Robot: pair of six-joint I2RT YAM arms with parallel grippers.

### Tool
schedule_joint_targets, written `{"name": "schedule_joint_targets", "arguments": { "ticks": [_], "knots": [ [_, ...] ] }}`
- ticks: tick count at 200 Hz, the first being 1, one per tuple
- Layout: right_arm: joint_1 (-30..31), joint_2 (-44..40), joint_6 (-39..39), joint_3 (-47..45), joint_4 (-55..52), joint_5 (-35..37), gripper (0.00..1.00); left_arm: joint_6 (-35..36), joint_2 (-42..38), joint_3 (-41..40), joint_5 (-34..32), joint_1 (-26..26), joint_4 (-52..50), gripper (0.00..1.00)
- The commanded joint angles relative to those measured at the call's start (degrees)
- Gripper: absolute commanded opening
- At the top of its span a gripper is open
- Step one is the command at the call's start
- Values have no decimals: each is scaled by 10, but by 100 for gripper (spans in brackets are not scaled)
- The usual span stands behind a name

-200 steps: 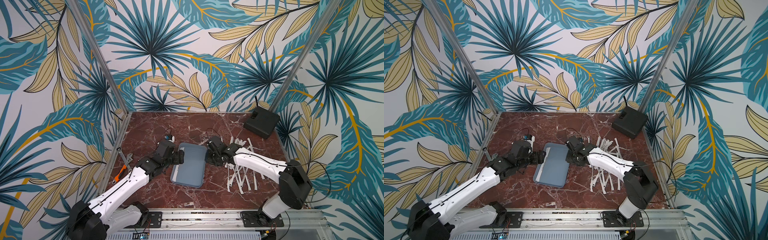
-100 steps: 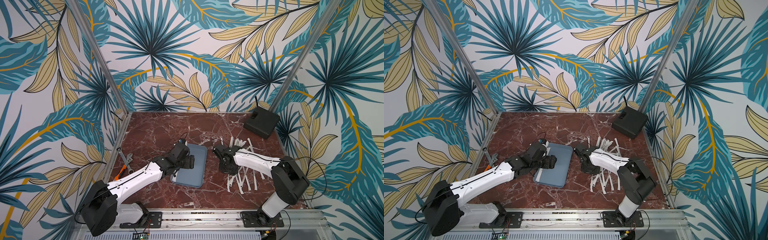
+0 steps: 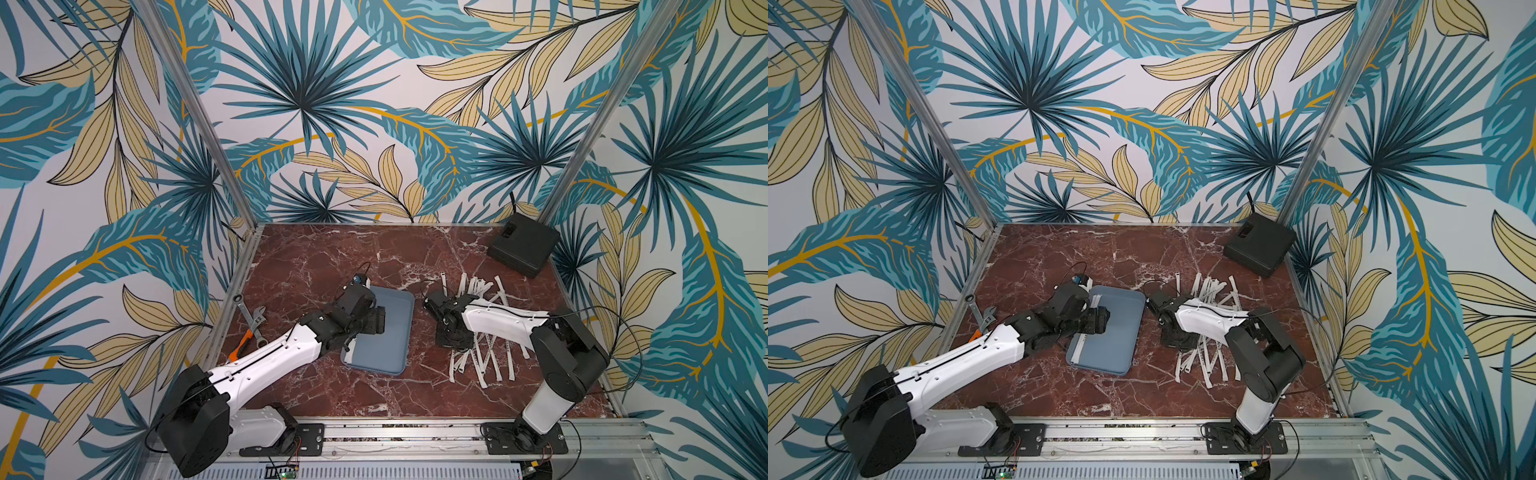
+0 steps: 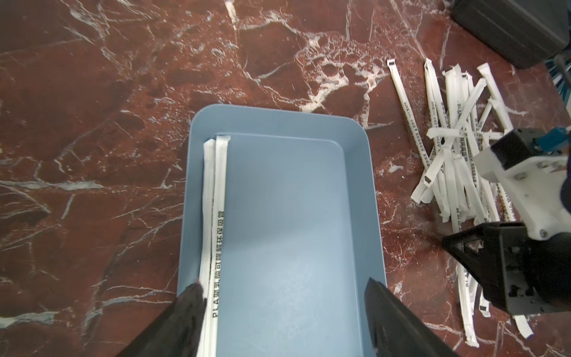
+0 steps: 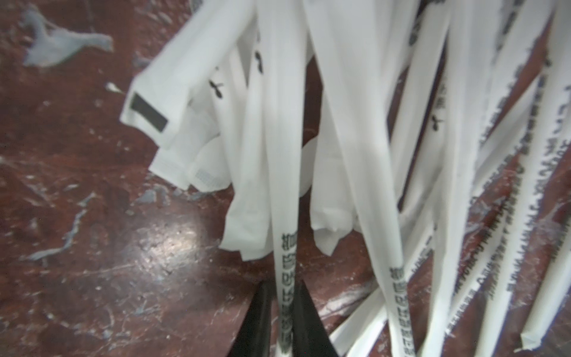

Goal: Put the straws into the storage box
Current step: Pick up the straw from the center of the board, then place the straw in the storage box.

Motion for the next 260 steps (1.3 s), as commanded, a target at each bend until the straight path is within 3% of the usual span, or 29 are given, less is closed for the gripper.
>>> {"name": "schedule_joint_targets", "arguments": {
  "ticks": [1,50,80,109,146,260],
  "knots": [
    [16,-28,16,-11,-14,1,13,13,-41,-3,-21,21,-7,86],
    [115,-72,99,61,-6,-87,13,32,-103,-27,-15,98,-24,85],
    [159,-11,104,163,89,-96,13,20,-116,-30,-13,132,-48,85],
    [161,111,132,260,128,-81,12,16,-121,-23,-17,138,-59,85],
    [161,222,153,322,145,-118,12,13,-141,-40,0,138,-48,85],
    [170,295,145,365,122,-125,15,7,-143,-49,23,138,-39,85]
  ]
}}
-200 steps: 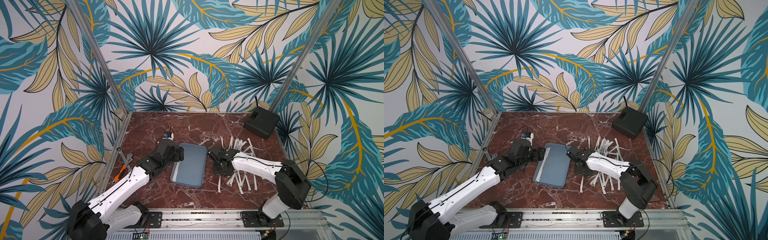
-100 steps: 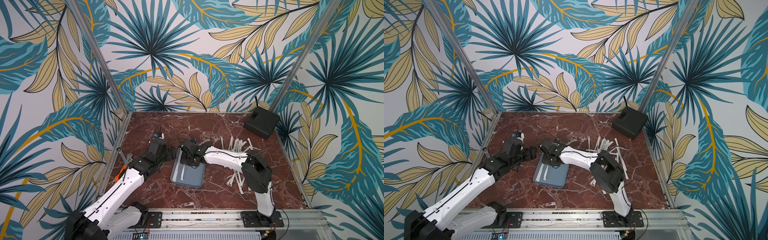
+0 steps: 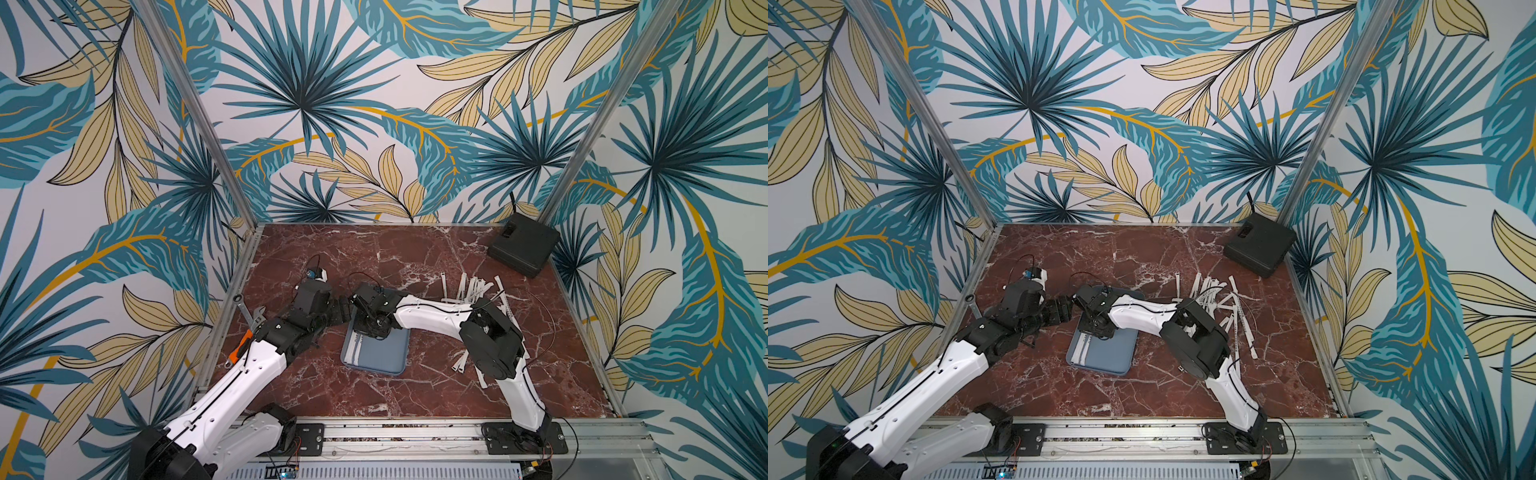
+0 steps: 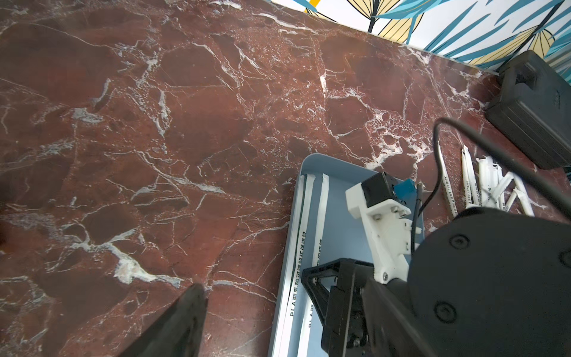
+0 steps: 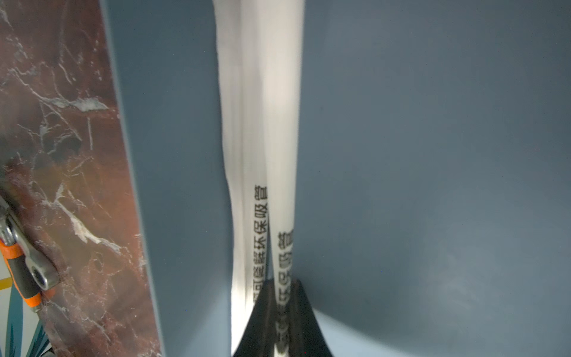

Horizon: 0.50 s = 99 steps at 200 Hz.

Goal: Put the straws into the storage box
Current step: Place the straw in the storage box.

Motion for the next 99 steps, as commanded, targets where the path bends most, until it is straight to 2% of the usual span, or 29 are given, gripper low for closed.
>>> {"name": "schedule_joint_targets", "arguments": {
  "ticks": [1,40,62,74,99],
  "knots": [
    [3,26,-9,9,-31,8,15,0,-4,-9,13,-1,9,85],
    [4,3,-20,5,-43,9,21,-1,-4,-8,14,-1,9,84],
    [1,-44,-39,-8,-46,-12,25,2,-5,-3,12,-1,5,84],
    [-4,-78,-58,-16,-82,-24,29,7,-6,5,10,-1,-6,84],
    [-33,-186,-87,-129,-126,-3,38,16,-6,21,10,-4,-18,84]
  ]
}}
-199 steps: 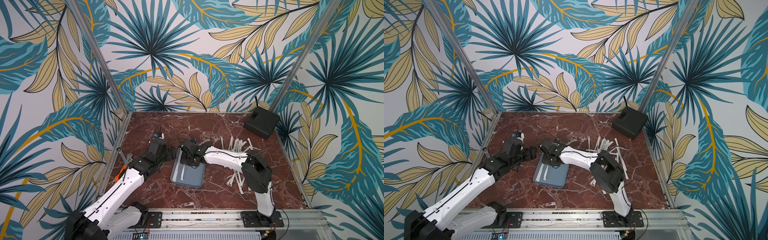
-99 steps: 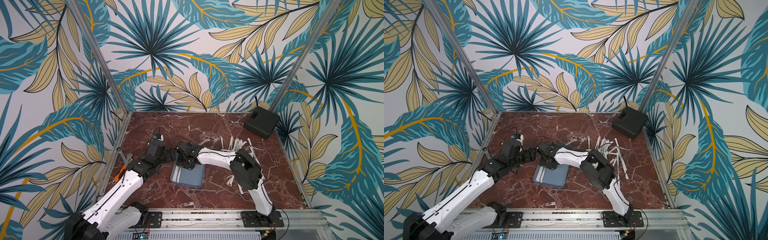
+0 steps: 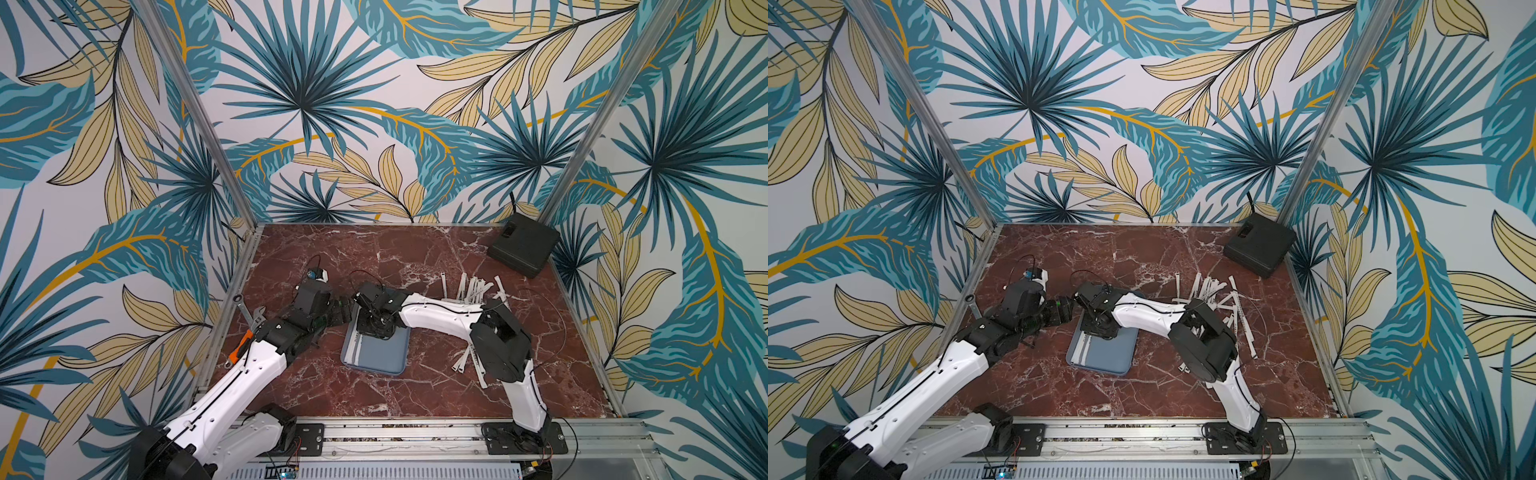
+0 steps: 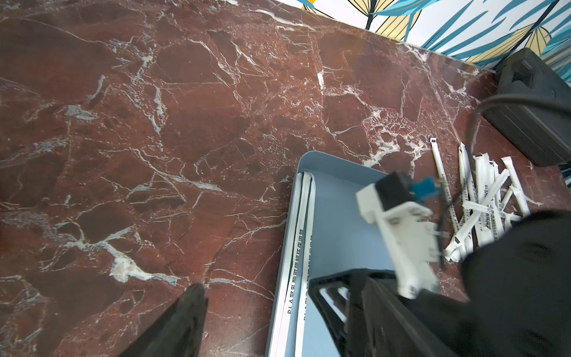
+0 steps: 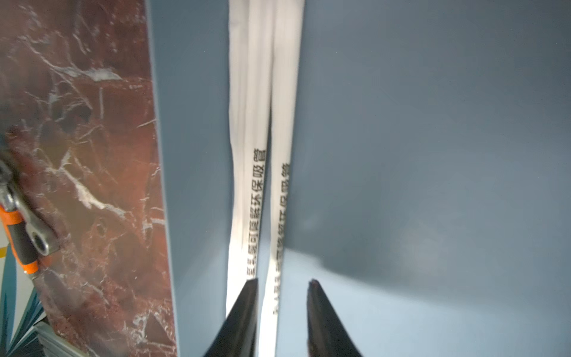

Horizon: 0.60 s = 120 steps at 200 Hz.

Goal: Put the straws into the storage box
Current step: Place the straw in the storage box, then adjust the storage box at the center of the board.

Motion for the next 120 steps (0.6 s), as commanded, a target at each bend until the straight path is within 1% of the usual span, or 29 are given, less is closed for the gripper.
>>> {"name": "schedule_joint_targets", "arguments": {
  "ticks": [1,15,27,29,33,53,64,79,90,108,120],
  "knots": [
    [-29,-109,-39,-85,-80,15,39,14,-6,21,5,-5,-13,84],
    [-52,-151,-68,-143,-97,41,49,12,4,24,4,-19,-9,84],
    [-64,-161,-78,-166,-113,38,55,5,18,25,5,-39,4,84],
    [-78,-160,-80,-168,-114,37,55,4,20,26,5,-42,7,84],
    [-84,-159,-84,-170,-114,35,57,2,26,26,6,-49,12,84],
    [-88,-124,-99,-148,-112,31,58,-12,59,38,21,-74,26,84],
    [-88,-96,-111,-124,-110,25,57,-17,74,51,30,-80,19,84],
    [-88,-63,-133,-88,-108,28,54,-17,82,54,26,-88,20,84],
    [-89,-41,-154,-62,-109,30,50,-16,79,51,22,-88,20,84],
    [-90,-7,-186,-22,-123,29,40,-14,73,47,15,-89,16,84],
    [-89,13,-199,5,-137,21,36,-12,71,46,11,-88,13,84]
  ]
}}
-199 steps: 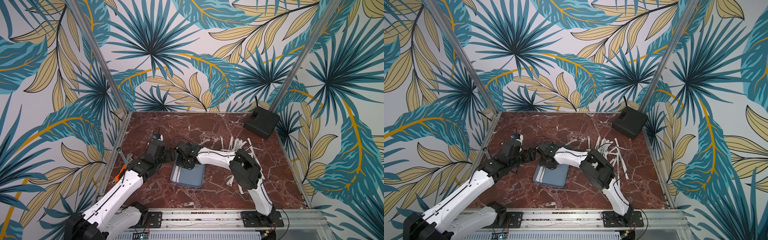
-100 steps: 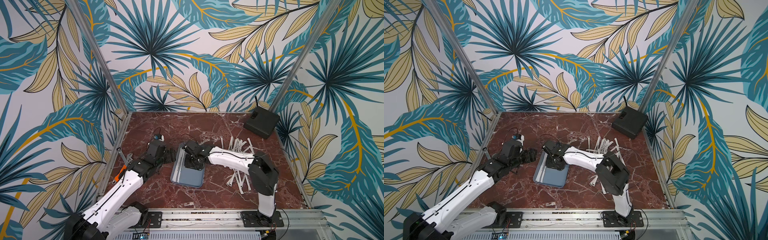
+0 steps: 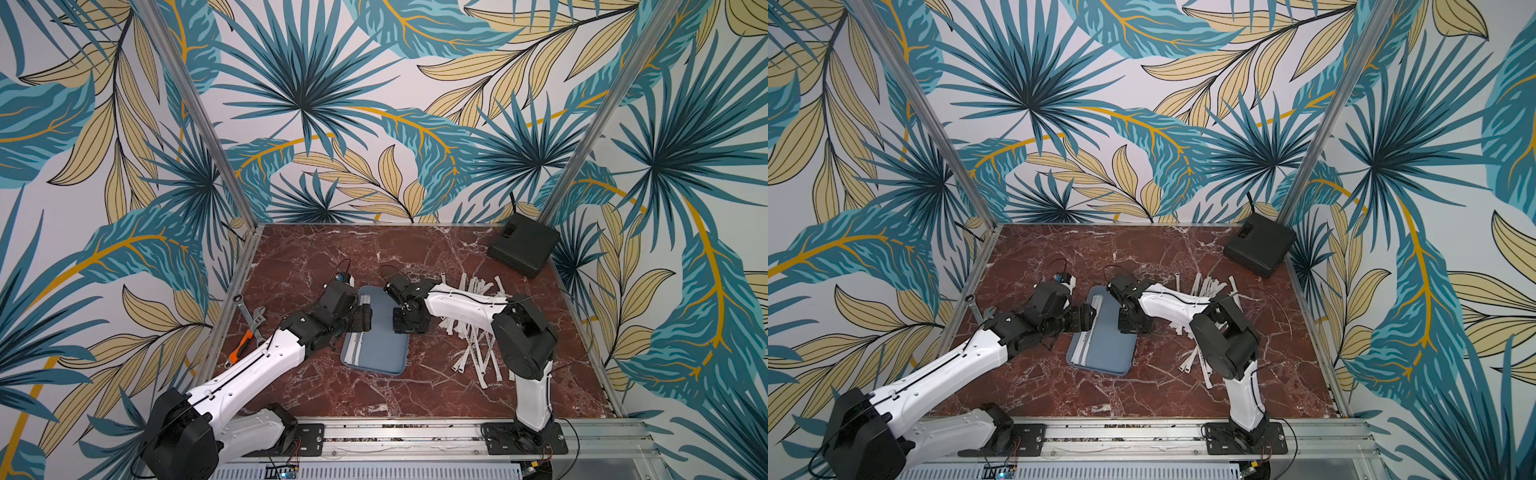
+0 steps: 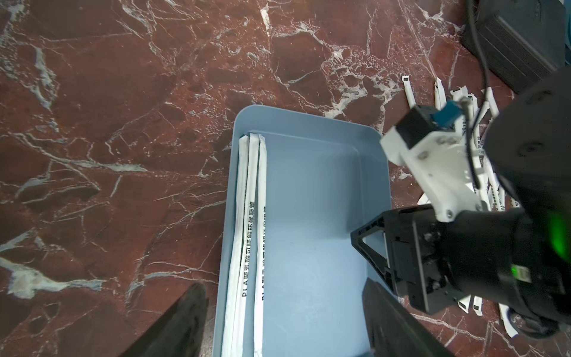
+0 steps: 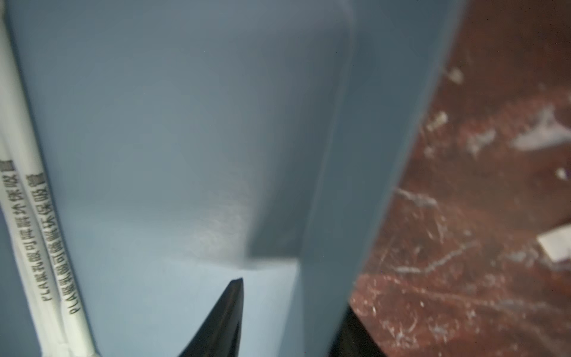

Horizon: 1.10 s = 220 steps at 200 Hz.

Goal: Put the straws into the storage box
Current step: Adjust the storage box at the center of the board, then move the straw to the center of the board.

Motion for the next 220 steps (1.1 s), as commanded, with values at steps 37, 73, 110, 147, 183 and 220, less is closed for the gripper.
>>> {"name": "schedule_joint_targets", "arguments": {
  "ticks": [37,73,110,147,183,220],
  "knots": [
    [-2,18,-65,57,-42,-9,37,0,-8,23,-13,-2,5,84],
    [-36,-156,-72,-65,-73,-7,48,15,-14,41,-35,-2,-22,84],
    [-114,-266,-77,-228,-123,58,48,22,12,62,-52,-55,-17,84],
    [-135,-271,-58,-260,-103,106,49,3,76,80,-21,-111,30,84],
    [-136,-207,-59,-249,-83,132,51,5,92,87,-17,-117,36,84],
    [-136,-164,-69,-248,-59,129,47,14,76,71,-48,-117,29,84]
  ]
}}
